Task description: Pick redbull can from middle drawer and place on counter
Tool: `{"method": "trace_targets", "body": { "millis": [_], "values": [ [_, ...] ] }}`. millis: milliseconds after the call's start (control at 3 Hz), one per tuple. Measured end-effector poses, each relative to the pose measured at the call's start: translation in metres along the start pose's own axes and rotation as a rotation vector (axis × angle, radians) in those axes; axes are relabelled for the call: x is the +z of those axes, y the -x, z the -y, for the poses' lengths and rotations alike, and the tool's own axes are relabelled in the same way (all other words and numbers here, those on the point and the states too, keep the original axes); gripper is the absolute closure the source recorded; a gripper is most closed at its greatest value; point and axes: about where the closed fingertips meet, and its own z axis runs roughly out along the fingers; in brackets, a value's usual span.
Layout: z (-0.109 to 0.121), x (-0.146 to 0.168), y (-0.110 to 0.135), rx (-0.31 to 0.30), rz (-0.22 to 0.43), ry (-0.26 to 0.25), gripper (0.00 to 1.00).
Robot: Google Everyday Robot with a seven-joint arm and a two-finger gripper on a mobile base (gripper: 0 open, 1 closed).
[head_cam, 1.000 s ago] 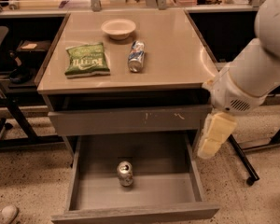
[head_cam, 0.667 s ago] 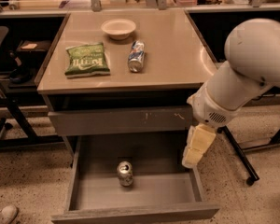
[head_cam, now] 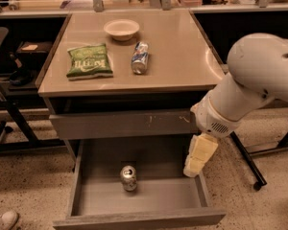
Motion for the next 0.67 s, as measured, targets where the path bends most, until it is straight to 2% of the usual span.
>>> {"method": "trace_targets", "body": {
  "millis": [667],
  "values": [
    [-0.016, 0.139, 0.018, 0.187, 0.191, 0.138, 0.00]
  ]
}}
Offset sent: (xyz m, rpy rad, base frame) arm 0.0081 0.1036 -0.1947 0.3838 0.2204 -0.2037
